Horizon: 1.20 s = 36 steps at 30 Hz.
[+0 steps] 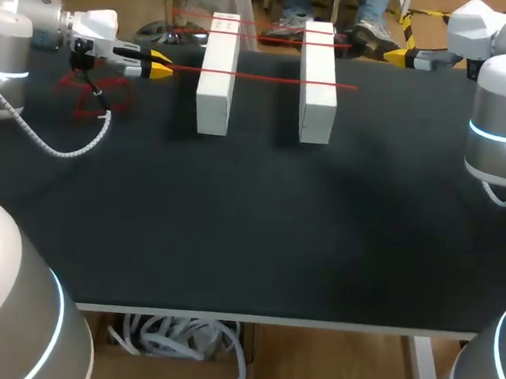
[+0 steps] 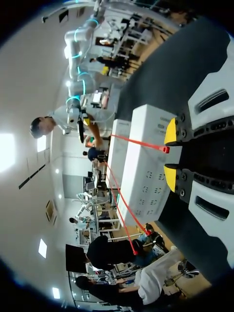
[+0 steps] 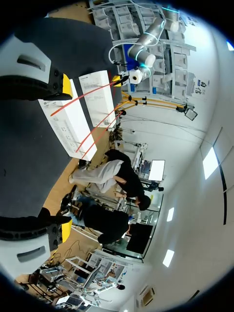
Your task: Grab the tape and strap the tape.
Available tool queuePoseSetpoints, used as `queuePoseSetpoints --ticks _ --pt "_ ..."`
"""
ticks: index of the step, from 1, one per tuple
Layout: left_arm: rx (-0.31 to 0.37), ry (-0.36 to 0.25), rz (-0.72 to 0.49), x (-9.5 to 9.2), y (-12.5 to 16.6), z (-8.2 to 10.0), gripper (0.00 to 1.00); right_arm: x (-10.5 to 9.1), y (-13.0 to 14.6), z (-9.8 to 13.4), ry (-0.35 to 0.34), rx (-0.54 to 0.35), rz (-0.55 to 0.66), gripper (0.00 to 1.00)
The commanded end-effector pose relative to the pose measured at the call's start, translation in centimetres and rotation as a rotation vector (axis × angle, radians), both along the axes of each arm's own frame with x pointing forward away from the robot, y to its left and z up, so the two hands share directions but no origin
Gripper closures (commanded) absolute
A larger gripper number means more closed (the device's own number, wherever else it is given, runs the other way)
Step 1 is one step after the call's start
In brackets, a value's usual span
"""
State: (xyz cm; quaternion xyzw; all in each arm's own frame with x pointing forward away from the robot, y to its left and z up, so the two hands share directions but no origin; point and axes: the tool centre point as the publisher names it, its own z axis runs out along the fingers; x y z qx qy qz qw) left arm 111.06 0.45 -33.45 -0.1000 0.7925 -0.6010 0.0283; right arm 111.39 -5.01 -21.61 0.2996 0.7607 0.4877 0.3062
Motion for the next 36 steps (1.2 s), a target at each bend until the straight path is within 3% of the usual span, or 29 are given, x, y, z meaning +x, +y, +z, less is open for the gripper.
queuePoseSetpoints --ticks 1,3,11,14,16,36 --pt "-0.002 0.0 -0.013 0.0 0.2 0.1 0.74 0.0 0.0 0.0 0.0 0.0 0.0 0.0" --pt "-0.001 -0.001 -0.015 -0.1 0.2 0.1 0.86 0.0 0.0 0.0 0.0 0.0 0.0 0.0" --pt "0.003 0.003 -0.02 -0.3 0.4 0.1 0.76 0.0 0.0 0.0 0.0 0.0 0.0 0.0" --pt "0.0 0.004 -0.03 -0.4 0.4 0.2 0.77 0.0 0.0 0.0 0.0 0.0 0.0 0.0" --pt "0.0 0.006 -0.034 -0.6 0.4 0.3 0.68 0.0 0.0 0.0 0.0 0.0 0.0 0.0" --pt "-0.024 0.008 -0.026 -0.2 -0.7 0.8 0.67 0.0 0.0 0.0 0.0 0.0 0.0 0.0"
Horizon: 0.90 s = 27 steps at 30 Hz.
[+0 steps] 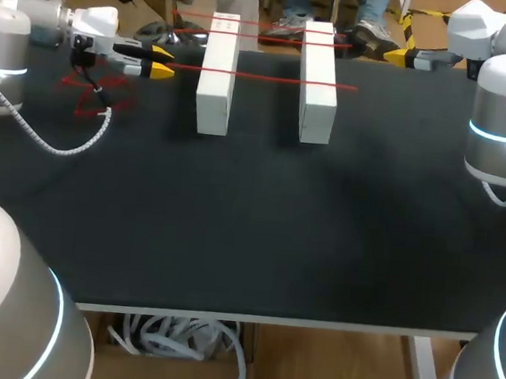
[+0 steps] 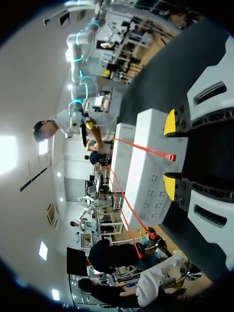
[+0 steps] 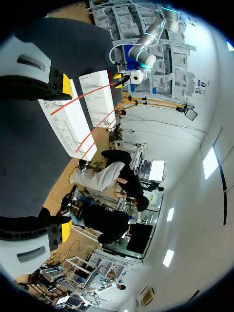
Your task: Grab the tape and strap the tape.
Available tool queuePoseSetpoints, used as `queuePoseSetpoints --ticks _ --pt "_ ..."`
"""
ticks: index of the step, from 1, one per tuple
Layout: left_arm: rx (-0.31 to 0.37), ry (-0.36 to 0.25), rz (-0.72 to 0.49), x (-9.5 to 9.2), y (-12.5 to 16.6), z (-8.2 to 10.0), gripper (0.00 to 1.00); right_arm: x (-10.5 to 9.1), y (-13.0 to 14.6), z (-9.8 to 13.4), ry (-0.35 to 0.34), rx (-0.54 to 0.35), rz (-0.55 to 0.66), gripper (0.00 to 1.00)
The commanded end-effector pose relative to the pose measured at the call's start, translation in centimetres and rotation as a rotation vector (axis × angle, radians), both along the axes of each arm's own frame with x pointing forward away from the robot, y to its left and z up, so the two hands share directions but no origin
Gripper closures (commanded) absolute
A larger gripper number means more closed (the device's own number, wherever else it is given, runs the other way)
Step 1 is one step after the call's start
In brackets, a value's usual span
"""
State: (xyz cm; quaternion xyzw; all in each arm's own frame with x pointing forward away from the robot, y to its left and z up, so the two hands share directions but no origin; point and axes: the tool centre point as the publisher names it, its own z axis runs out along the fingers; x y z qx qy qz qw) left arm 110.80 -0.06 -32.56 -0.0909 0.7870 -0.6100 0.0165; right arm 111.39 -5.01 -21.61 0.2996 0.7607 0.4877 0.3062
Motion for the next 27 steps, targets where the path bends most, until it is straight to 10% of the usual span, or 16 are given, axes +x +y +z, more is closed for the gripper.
queuePoseSetpoints --ticks 1,9,12,27 --pt "-0.001 0.002 0.003 0.04 -0.16 -0.04 0.68 -0.01 0.0 0.0 0.0 0.0 0.0 0.0" --pt "0.003 0.006 0.006 0.09 -0.16 -0.08 0.74 -0.01 0.0 0.0 0.0 0.0 0.0 0.0" --pt "0.003 0.008 0.005 0.1 -0.16 -0.13 1.0 -0.01 0.0 0.0 0.0 0.0 0.0 0.0" --pt "0.001 0.005 -0.012 0.22 -0.11 0.05 1.0 -0.01 0.0 0.0 0.0 0.0 0.0 0.0"
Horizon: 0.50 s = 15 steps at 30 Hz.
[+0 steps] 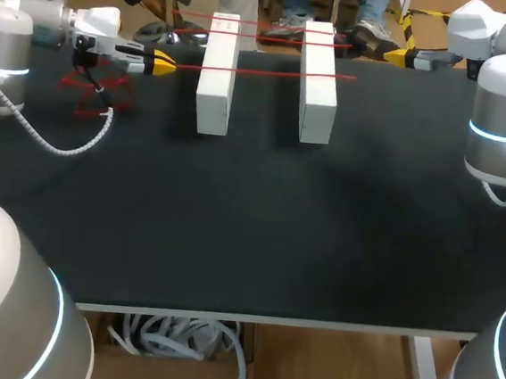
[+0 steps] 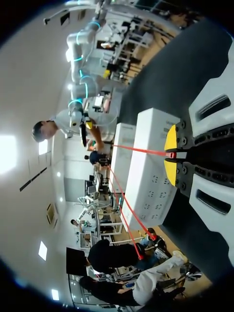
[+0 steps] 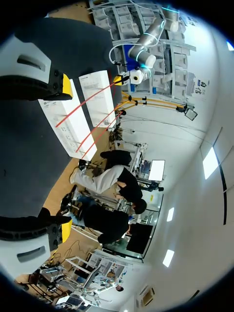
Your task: Grab the tape and strap the tape.
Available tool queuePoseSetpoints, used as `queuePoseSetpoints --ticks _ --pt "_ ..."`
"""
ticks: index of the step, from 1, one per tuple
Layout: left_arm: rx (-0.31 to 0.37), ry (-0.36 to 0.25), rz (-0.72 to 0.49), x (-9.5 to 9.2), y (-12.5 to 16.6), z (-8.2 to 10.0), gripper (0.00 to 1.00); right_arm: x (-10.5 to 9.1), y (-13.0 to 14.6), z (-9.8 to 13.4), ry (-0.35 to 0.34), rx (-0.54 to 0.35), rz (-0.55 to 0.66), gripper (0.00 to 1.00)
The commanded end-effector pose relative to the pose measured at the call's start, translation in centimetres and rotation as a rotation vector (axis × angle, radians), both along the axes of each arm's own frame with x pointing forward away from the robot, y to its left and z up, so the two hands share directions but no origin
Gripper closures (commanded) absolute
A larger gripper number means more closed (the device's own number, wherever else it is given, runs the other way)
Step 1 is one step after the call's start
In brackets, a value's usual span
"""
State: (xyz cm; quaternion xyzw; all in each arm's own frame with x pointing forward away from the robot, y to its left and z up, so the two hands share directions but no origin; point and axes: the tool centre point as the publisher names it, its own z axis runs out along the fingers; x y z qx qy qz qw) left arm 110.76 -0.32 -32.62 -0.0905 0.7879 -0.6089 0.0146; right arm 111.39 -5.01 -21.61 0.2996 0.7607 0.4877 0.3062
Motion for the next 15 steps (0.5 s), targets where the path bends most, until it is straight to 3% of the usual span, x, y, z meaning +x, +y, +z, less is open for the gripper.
queuePoseSetpoints --ticks 1,6,15 --pt "-0.002 -0.002 -0.01 0.3 0.2 0.2 1.0 0.0 0.0 0.0 0.0 0.0 0.0 0.0" --pt "-0.033 -0.016 -0.002 0.2 0.5 1.3 1.0 0.0 0.0 0.0 0.0 0.0 0.0 0.0" --pt "-0.136 0.021 0.065 -0.5 0.9 4.9 1.0 0.0 0.0 0.0 0.0 0.0 0.0 0.0"
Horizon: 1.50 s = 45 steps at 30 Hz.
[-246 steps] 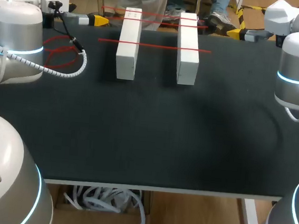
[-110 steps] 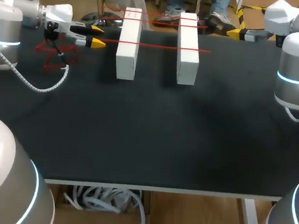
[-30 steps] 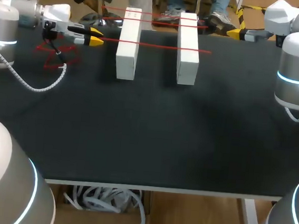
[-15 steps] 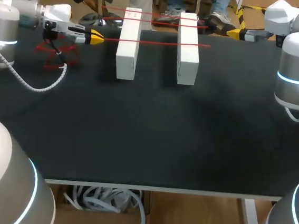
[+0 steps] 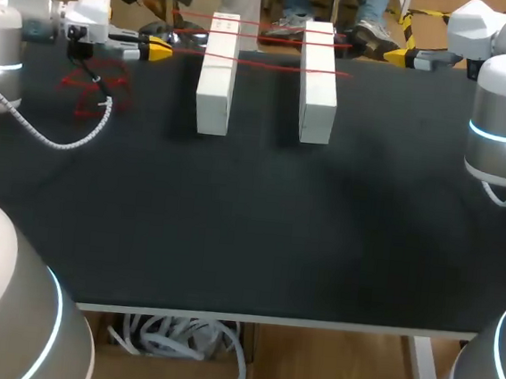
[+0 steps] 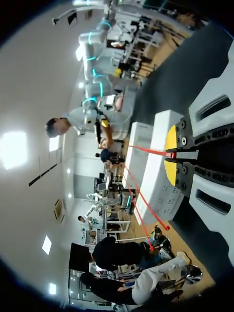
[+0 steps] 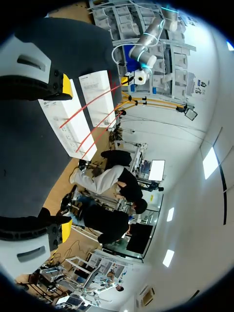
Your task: Grab the tape and strap the tape.
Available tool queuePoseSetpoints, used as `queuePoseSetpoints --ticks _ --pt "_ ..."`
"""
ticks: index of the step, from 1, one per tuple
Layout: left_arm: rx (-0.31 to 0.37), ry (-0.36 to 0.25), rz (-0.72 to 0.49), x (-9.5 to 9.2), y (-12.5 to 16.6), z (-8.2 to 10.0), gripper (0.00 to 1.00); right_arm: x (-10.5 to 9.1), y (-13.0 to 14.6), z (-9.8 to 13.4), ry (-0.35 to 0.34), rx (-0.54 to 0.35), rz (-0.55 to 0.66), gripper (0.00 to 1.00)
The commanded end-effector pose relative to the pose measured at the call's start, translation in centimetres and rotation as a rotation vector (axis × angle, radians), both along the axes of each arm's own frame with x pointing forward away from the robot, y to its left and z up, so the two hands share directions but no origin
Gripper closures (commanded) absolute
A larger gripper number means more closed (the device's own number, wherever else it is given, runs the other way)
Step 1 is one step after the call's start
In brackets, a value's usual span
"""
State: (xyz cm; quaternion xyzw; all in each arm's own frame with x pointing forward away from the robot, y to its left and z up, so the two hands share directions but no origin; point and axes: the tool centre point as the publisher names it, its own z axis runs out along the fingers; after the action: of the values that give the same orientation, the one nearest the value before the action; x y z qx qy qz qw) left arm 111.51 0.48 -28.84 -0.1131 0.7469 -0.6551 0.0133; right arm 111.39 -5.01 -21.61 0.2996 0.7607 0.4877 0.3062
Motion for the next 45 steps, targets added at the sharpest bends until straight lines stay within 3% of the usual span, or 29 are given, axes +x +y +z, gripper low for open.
queuePoseSetpoints --ticks 1,16,22,24,27,35,39,45 --pt "-0.022 0.006 0.032 -1.4 0.1 1.6 1.0 0.0 0.0 0.0 0.0 0.0 0.0 0.0" --pt "-0.188 -0.019 0.081 -3.2 -1.5 8.3 1.0 0.0 0.0 0.0 0.0 0.0 0.0 0.0" --pt "-0.255 0.027 0.097 -3.3 -2.2 10.4 1.0 0.0 0.0 0.0 0.0 0.0 0.0 0.0" --pt "-0.296 0.094 0.122 -3.1 -2.3 11.5 1.0 0.0 0.0 0.0 0.0 0.0 0.0 0.0" --pt "-0.31 0.081 0.134 -3.0 -2.5 12.6 1.0 0.0 0.0 0.0 0.0 0.0 0.0 0.0" --pt "-0.355 0.088 0.126 -3.1 -3.0 14.0 1.0 0.0 0.0 0.0 0.0 0.0 0.0 0.0" --pt "-0.42 0.124 0.12 -3.1 -3.3 15.3 1.0 0.0 0.0 0.0 0.0 0.0 0.0 0.0" --pt "-0.484 0.12 0.106 -3.3 -3.5 16.8 1.0 0.0 0.0 0.0 0.0 0.0 0.0 0.0"
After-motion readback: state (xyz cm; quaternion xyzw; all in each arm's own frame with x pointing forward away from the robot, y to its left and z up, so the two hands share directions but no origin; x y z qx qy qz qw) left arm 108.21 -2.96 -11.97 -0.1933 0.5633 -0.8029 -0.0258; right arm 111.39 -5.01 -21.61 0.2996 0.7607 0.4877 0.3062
